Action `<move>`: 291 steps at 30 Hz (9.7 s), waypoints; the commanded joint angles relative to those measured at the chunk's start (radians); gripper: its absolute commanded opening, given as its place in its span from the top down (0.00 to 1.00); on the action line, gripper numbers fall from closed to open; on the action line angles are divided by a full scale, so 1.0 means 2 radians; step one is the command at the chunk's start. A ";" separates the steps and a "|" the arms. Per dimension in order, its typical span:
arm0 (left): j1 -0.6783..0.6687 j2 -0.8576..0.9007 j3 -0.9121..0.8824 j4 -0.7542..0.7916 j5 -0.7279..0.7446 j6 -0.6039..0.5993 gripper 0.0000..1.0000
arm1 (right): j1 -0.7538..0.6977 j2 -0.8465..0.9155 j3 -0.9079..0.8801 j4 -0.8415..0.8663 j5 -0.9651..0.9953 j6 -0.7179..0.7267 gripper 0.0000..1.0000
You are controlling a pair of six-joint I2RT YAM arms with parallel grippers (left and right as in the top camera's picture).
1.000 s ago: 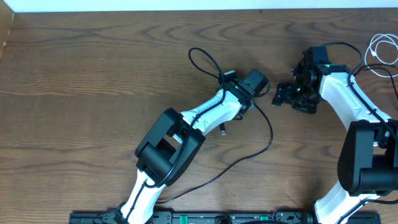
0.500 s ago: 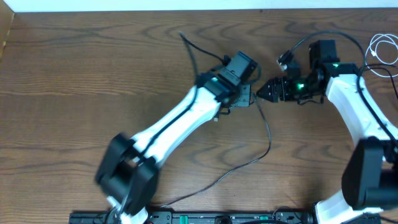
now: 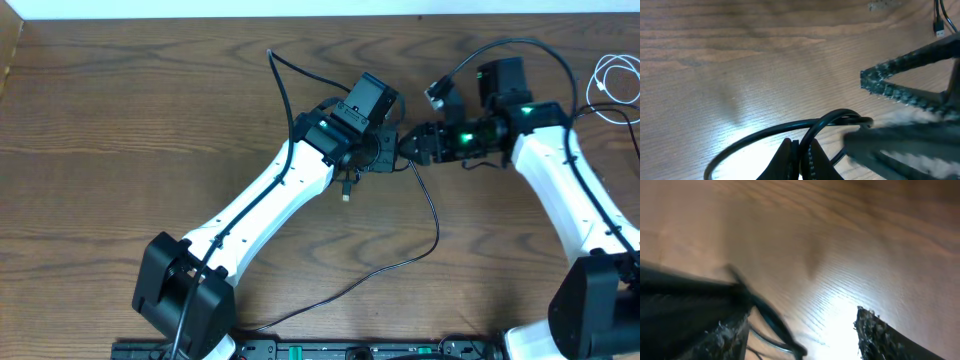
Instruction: Untangle cables
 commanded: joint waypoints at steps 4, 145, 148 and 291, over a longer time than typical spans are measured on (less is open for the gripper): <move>0.001 0.002 0.003 -0.001 0.006 -0.012 0.93 | 0.021 0.006 -0.017 0.016 0.129 0.158 0.35; 0.080 0.080 -0.024 0.137 0.180 -0.250 0.70 | -0.017 -0.175 -0.212 0.220 -0.031 0.048 0.99; 0.067 0.087 -0.024 0.150 0.155 -0.272 0.70 | -0.017 -0.175 -0.212 0.222 -0.031 0.053 0.99; 0.187 -0.085 -0.024 0.124 0.299 -0.054 0.92 | -0.055 0.031 -0.110 0.329 -0.121 0.104 0.99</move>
